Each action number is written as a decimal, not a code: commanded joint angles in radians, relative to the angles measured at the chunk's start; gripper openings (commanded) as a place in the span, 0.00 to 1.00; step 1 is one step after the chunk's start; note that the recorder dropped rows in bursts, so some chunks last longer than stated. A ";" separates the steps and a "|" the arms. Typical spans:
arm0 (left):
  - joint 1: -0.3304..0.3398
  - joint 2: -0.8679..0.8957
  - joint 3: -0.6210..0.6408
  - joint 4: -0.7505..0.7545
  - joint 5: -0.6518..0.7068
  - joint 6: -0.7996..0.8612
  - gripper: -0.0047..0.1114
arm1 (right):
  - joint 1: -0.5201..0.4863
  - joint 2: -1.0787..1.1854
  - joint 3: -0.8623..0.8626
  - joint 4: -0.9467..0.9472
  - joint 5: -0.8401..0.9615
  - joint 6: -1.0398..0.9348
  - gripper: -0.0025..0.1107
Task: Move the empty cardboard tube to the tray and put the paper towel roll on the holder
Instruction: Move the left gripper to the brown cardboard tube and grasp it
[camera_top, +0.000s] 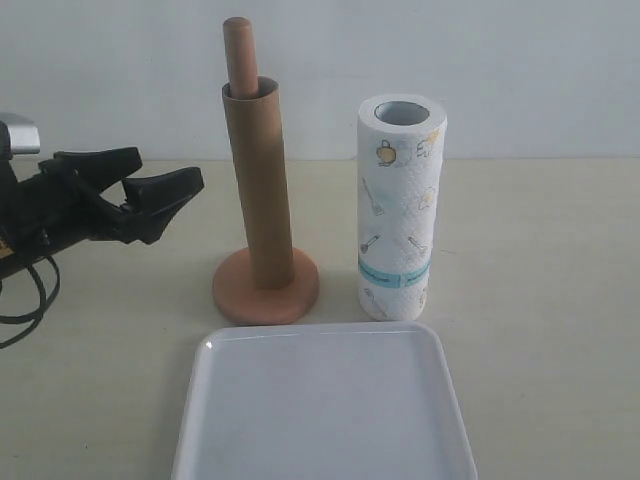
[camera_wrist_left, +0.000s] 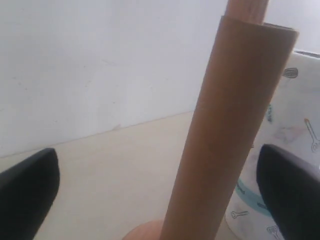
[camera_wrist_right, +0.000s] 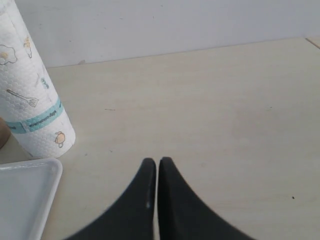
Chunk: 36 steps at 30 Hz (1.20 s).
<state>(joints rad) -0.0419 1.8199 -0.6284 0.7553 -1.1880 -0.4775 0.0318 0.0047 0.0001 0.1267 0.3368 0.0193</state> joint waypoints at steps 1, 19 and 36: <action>-0.018 0.031 -0.031 0.092 -0.015 0.061 0.93 | -0.002 -0.005 0.000 -0.008 -0.003 0.001 0.03; -0.173 0.229 -0.222 0.019 -0.016 0.083 0.93 | -0.002 -0.005 0.000 -0.008 -0.003 0.001 0.03; -0.191 0.255 -0.268 -0.057 0.074 0.093 0.35 | -0.002 -0.005 0.000 -0.008 -0.003 0.001 0.03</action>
<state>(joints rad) -0.2301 2.0741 -0.8937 0.7067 -1.1070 -0.3869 0.0318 0.0047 0.0001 0.1267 0.3368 0.0193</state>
